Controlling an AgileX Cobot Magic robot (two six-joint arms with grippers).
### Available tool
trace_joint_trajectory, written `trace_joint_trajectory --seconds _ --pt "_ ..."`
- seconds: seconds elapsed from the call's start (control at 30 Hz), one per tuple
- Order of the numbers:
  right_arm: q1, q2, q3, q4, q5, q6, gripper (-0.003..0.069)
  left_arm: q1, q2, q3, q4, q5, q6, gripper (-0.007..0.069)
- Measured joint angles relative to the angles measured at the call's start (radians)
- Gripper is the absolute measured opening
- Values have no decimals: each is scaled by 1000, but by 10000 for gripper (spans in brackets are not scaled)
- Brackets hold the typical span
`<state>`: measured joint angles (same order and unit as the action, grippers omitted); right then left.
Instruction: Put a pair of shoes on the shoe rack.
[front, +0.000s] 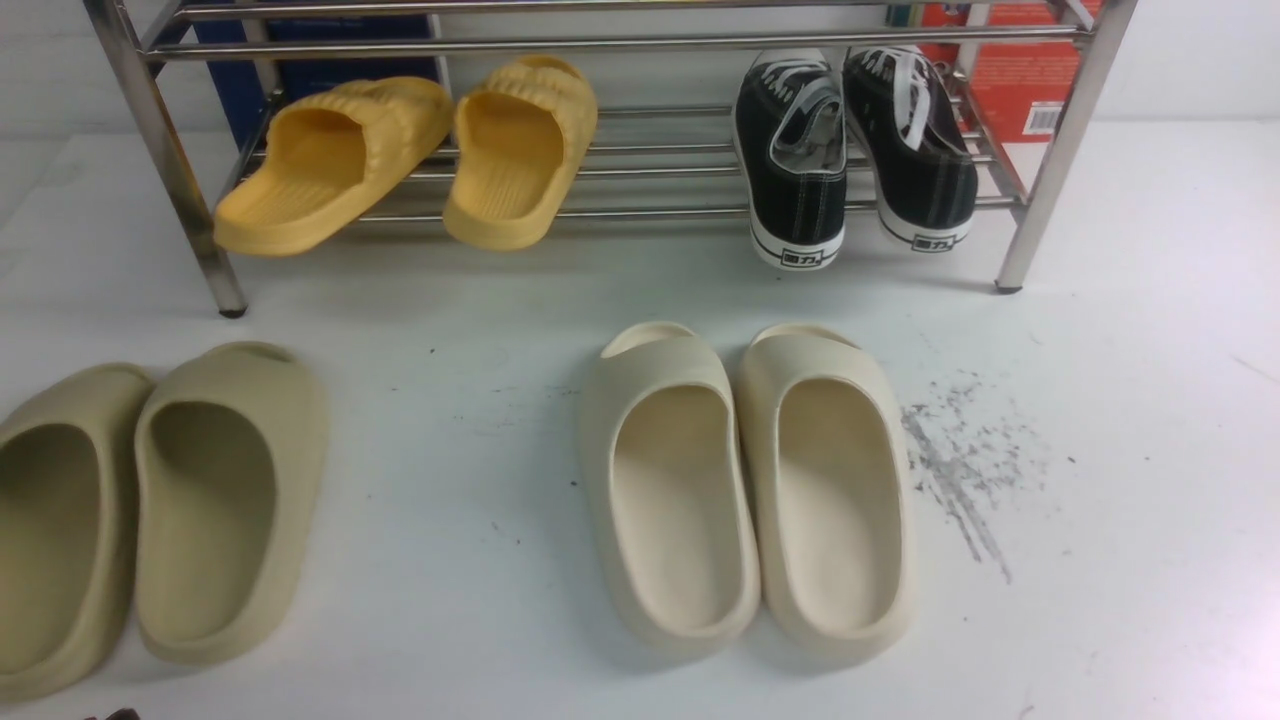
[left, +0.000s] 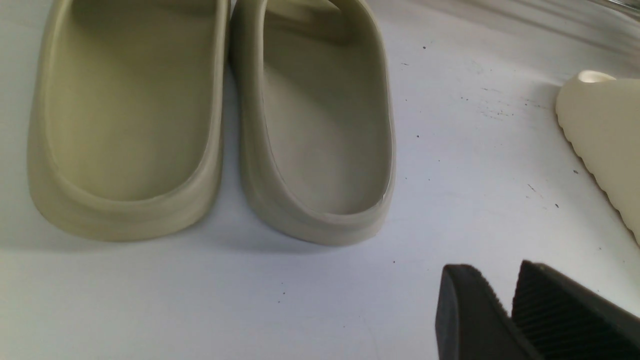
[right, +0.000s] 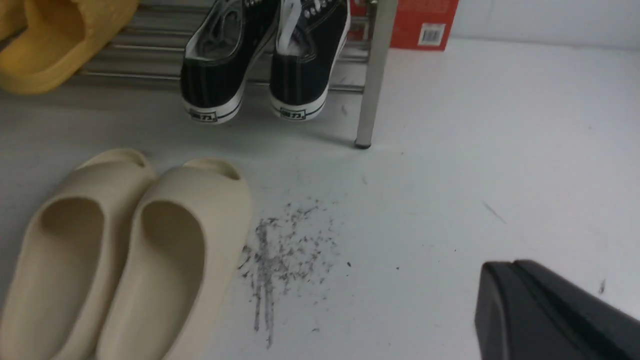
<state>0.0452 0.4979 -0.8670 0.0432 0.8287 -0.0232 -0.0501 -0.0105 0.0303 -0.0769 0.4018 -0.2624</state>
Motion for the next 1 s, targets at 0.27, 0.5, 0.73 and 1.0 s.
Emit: trace_joint_trajectory --seconds 0.27,0.5,0.73,1.0 --pt "-86 -340 573 7 -323 -12 29 0 0 0 0 0 0 159" --pt "-124 -467 793 3 -362 -12 29 0 0 0 0 0 0 159" --pt "-124 -508 857 0 -367 -12 34 0 0 0 0 0 0 159" --pt "-124 -509 879 4 -430 -11 38 0 0 0 0 0 0 164"
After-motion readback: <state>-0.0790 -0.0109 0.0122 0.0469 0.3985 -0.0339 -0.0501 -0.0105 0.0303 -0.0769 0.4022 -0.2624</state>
